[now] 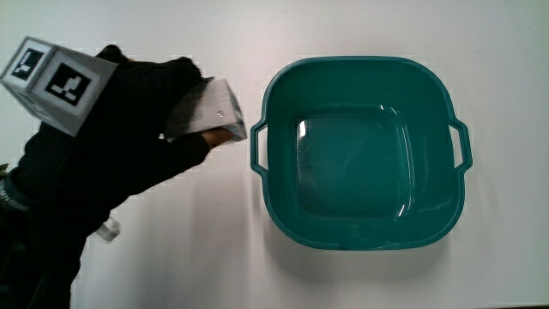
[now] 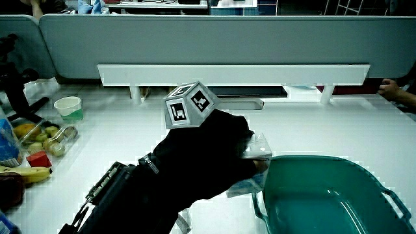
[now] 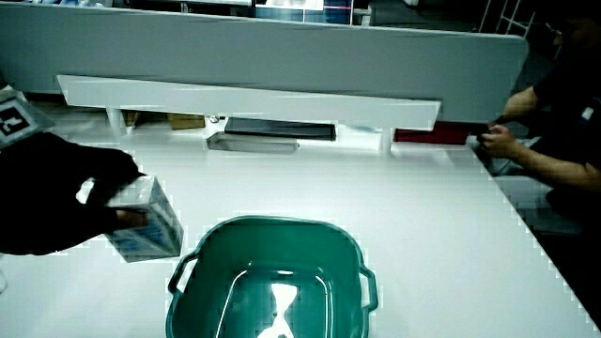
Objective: Place milk
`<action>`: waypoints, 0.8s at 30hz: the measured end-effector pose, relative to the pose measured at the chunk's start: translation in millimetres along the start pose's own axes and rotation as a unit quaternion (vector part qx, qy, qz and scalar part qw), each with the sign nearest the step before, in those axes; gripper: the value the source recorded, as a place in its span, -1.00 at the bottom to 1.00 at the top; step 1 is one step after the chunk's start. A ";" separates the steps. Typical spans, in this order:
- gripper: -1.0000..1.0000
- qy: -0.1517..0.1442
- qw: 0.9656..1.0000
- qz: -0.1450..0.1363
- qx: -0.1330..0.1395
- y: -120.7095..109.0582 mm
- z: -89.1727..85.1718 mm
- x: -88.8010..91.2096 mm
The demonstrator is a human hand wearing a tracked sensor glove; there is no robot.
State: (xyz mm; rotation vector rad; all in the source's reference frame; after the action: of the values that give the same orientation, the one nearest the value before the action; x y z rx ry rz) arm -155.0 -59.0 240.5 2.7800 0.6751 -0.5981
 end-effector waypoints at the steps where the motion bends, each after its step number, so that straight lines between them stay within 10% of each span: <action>1: 0.00 -0.012 1.000 0.010 -0.001 -1.3 -0.5 -2.6; 4: 0.00 -0.026 0.998 0.054 -0.017 -4.6 -3.6 -11.5; 8: 0.00 -0.058 0.995 0.069 -0.033 -5.3 -18.0 -34.6; 15: 0.00 -0.020 0.995 0.088 -0.038 -3.6 -29.3 -44.6; 24: 0.00 -0.071 0.990 0.102 -0.069 -6.2 -54.5 -68.1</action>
State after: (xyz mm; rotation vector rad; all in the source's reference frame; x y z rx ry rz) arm -194.9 -63.7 318.1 2.6065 0.3819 -0.6716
